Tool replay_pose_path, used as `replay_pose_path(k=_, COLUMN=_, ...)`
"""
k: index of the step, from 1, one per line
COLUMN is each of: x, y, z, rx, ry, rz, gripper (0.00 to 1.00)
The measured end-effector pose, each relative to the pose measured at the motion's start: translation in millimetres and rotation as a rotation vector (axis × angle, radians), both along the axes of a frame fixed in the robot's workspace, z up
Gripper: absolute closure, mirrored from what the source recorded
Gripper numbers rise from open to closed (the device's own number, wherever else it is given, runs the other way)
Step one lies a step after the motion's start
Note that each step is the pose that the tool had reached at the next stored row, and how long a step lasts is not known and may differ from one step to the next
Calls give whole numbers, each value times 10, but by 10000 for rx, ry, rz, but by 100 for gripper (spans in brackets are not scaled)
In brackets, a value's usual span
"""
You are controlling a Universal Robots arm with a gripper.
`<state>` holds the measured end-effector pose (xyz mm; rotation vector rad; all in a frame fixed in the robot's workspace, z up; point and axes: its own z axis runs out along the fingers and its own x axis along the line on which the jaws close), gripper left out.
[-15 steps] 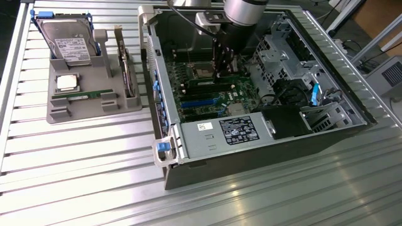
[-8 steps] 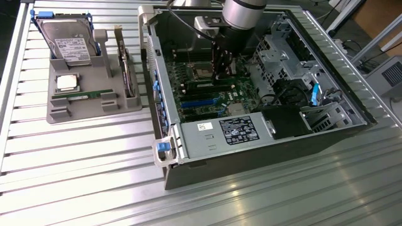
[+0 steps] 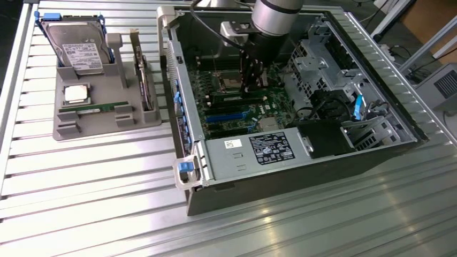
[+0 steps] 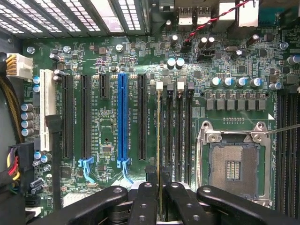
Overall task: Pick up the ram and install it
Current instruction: 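Insert the ram into the slot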
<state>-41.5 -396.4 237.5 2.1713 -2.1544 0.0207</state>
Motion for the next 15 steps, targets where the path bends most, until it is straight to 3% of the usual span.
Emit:
replay_pose_path(k=2, x=0, y=3, z=-3, rx=-11, ry=-3, rz=77, gripper=86)
replay_pose_path(k=5, x=0, y=52, z=-5, rx=-17, ry=-2, rz=79, gripper=86)
replay_pose_path(k=15, x=-2, y=40, z=-37, rx=-22, ry=1, rz=97, gripper=86)
